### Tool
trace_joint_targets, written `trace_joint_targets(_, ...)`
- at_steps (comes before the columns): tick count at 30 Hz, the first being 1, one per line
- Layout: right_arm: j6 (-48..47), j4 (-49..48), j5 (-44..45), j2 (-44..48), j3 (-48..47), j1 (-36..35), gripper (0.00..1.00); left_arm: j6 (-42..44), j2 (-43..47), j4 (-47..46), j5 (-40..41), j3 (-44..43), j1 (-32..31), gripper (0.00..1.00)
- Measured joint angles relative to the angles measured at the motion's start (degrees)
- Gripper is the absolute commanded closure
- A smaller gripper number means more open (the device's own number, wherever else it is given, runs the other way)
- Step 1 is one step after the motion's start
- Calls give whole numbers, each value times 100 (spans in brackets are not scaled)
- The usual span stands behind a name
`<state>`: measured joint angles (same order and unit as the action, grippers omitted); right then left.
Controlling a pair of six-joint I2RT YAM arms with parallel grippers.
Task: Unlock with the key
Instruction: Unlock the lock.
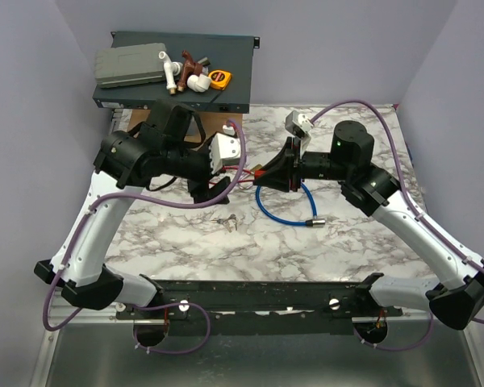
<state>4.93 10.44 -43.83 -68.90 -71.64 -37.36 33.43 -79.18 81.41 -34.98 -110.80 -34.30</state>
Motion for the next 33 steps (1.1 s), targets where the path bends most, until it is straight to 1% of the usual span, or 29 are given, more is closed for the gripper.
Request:
trace_joint_targets(6,162,-116,-249,-85,0,0,99,-254,-72,-610,70,-667,0,26)
trace_joint_targets(10,166,-90,-267,-101,0,0,99,-219,-223,-649,39,-1226,0,25)
trace_joint_targets(14,170,-92,-356,-127,-17,0,99,-157,-188,-715,4,-1182,0,27)
trace_joint_targets(19,173,-92,-411,-192,-59,0,99,-111,-247,-927,0,-702,-4,31)
trace_joint_targets(21,179,-94,-431,-192,-59,0,99,-90,-332,-960,-13,-579,-4,35)
trace_joint_targets(26,251,-109,-470,-192,-59,0,99,-46,-505,-1034,-92,-479,-4,51)
trace_joint_targets(33,262,-186,-472,-192,-59,26,99,-33,-560,-1043,-542,-570,-4,67)
